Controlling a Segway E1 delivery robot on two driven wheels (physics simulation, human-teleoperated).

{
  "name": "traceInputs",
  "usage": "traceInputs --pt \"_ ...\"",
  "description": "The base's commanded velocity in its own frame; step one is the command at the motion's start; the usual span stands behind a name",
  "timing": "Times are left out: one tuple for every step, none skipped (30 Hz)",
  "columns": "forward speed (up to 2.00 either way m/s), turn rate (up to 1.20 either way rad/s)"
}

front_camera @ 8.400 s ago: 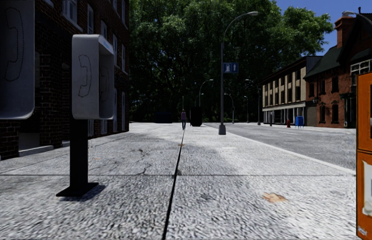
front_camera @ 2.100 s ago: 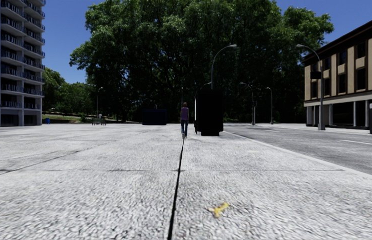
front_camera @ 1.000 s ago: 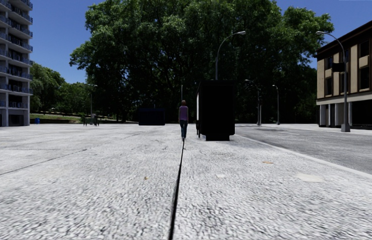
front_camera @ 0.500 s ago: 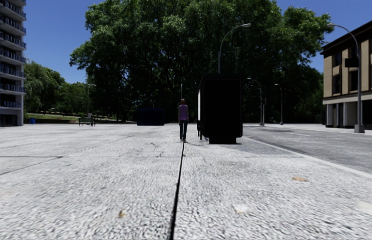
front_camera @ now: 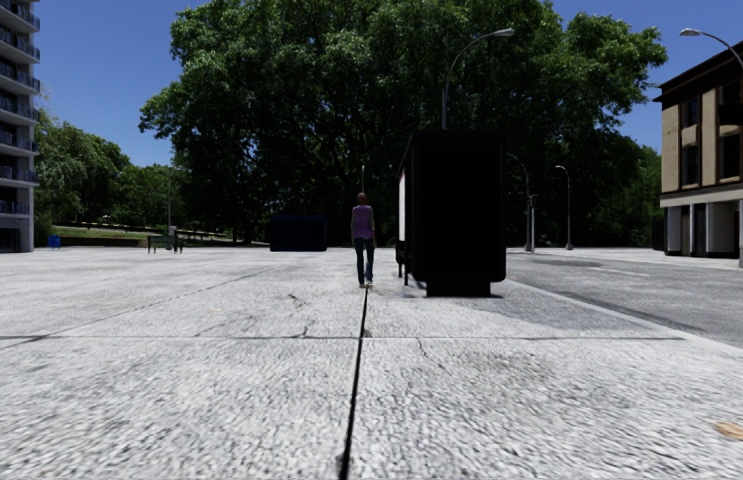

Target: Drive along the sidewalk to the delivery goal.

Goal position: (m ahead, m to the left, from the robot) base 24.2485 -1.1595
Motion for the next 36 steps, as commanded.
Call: traceInputs --pt "2.0 0.0" --pt "2.0 0.0" --pt "2.0 0.0" --pt "2.0 0.0" --pt "2.0 0.0" --pt "2.0 0.0" --pt "2.0 0.0" --pt "2.0 0.0" --pt "2.0 0.0" --pt "2.0 0.0" --pt "2.0 0.0" --pt "2.0 0.0" --pt "2.0 0.0" --pt "2.0 0.0" --pt "2.0 0.0" --pt "2.0 0.0" --pt "2.0 0.0" --pt "2.0 0.0" --pt "2.0 0.0" --pt "2.0 0.0" --pt "2.0 0.0" --pt "2.0 0.0" --pt "2.0 0.0" --pt "2.0 0.0" --pt "2.0 0.0" --pt "2.0 0.0" --pt "2.0 0.0" --pt "2.0 0.0" --pt "2.0 0.0" --pt "2.0 0.0" --pt "2.0 0.0" --pt "2.0 0.0" --pt "2.0 0.0" --pt "2.0 0.0" --pt "2.0 0.0" --pt "2.0 0.0"
